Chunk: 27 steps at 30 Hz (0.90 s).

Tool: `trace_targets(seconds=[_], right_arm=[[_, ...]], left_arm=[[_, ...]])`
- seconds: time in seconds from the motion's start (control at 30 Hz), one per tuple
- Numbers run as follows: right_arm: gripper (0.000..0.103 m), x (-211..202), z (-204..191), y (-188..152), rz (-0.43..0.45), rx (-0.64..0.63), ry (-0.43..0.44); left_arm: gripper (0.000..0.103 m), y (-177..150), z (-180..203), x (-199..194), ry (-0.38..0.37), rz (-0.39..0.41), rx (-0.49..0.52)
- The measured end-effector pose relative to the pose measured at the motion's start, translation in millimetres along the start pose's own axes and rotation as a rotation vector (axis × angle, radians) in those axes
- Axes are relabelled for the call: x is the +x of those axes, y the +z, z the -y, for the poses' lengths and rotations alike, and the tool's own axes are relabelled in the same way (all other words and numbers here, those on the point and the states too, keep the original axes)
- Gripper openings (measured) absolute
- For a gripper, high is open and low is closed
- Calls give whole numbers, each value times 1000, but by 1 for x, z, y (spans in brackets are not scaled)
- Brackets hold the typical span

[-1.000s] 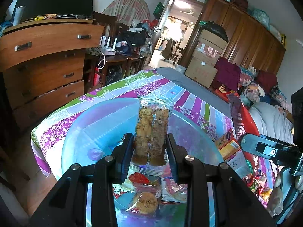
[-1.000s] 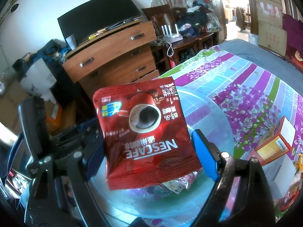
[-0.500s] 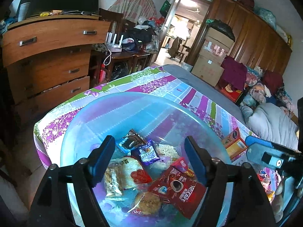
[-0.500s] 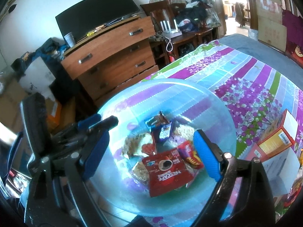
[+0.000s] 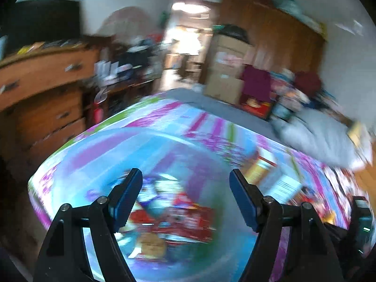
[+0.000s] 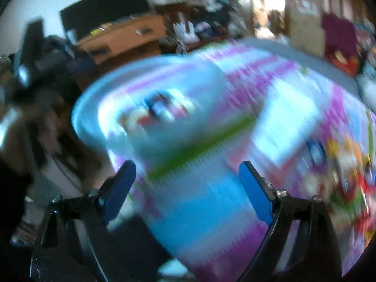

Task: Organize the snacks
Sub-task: 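Move both tools back toward the snack pile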

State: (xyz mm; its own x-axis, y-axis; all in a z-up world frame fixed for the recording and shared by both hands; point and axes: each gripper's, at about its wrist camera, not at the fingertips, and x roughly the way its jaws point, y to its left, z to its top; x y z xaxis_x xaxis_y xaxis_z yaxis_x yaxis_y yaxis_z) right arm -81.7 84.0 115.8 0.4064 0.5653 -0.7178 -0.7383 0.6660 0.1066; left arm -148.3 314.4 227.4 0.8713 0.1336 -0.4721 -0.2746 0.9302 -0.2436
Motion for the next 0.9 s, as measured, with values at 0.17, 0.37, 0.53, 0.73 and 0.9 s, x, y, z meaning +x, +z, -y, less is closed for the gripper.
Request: trace_targets(seconds=[0.17,0.37,0.53,0.73,0.9], right_arm=[[82,7,89,-49,-163,-5,-187],[78,35,154,-36,-279,-174,-239],[79,75,177,-11,-342,-280,-166],[81,121,195,3,-450,-333,-75],[73,123,204,11,-409,-288,-67]], left_arm=[[77,-12,65,4,-171,-41,86],[77,-36,129,27,-322,-149,174],[77,-61,154,49,-385,-258,201],[77,-83,173,65,-402,-339,216],[77,-91,181,76,-410,-381,215]])
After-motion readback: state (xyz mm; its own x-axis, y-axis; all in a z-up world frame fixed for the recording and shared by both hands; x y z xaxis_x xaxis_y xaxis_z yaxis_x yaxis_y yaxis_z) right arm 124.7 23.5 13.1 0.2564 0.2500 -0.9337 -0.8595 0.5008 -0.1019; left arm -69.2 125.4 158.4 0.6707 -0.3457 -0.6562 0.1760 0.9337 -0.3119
